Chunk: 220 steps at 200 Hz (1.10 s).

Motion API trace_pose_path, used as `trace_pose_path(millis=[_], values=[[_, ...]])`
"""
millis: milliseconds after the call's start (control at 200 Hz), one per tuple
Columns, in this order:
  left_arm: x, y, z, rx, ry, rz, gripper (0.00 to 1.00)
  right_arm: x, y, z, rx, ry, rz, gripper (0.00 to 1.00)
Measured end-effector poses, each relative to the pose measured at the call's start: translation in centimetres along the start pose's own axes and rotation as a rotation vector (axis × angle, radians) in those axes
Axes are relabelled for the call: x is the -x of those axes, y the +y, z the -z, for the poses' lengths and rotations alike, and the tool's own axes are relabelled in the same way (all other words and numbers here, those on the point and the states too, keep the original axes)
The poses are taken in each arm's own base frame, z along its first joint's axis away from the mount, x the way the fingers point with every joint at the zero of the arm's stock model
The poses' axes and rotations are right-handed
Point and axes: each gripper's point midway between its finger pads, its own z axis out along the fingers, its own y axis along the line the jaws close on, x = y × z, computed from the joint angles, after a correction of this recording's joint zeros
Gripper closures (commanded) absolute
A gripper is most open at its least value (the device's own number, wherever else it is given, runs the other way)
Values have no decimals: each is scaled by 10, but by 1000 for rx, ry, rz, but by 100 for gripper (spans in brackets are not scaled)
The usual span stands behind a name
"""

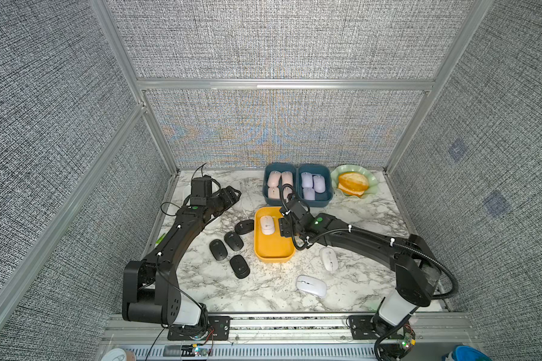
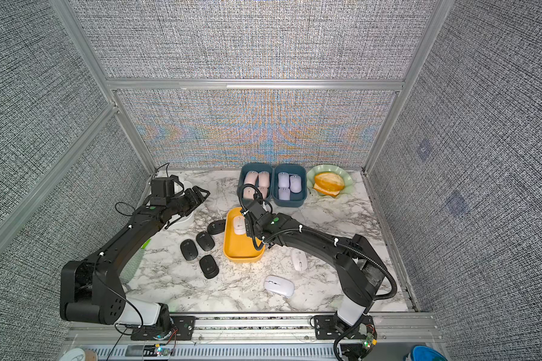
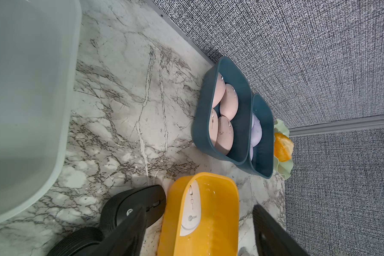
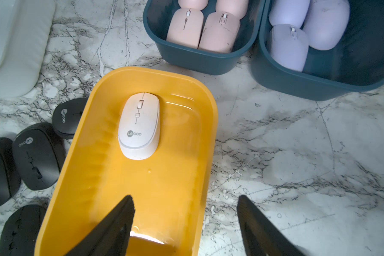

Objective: Place the mice by color into the storage box
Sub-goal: Pick up the mouse from the center of the board.

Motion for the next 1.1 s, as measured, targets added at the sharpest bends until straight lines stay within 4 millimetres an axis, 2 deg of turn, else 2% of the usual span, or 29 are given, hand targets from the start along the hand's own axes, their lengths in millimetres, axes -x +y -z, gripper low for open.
trace_pose_path(millis=[95, 275, 385, 465, 565, 750, 916, 1101], values=[[0, -1, 0, -4, 3, -1, 23, -9, -12, 9, -20, 7, 13, 24], [-7, -3, -5, -12, 27, -4, 23, -45, -52, 36, -88, 55, 36, 26], [-16, -10, -9, -30, 57, -14, 23, -78, -77, 51, -118, 115, 32, 29], [-23, -14, -12, -39, 76, -22, 23, -109, -85, 55, -113, 178, 48, 30], [-29, -21, -15, -54, 97, -32, 23, -149, -74, 61, -54, 283, 118, 29], [-34, -33, -16, -82, 113, -59, 23, -194, -37, 68, 24, 375, 265, 21], [-35, -35, -13, -87, 110, -67, 23, -220, -23, 73, 42, 398, 366, 15], [-36, -36, -14, -89, 111, -68, 23, -233, -31, 63, -25, 420, 396, 5]])
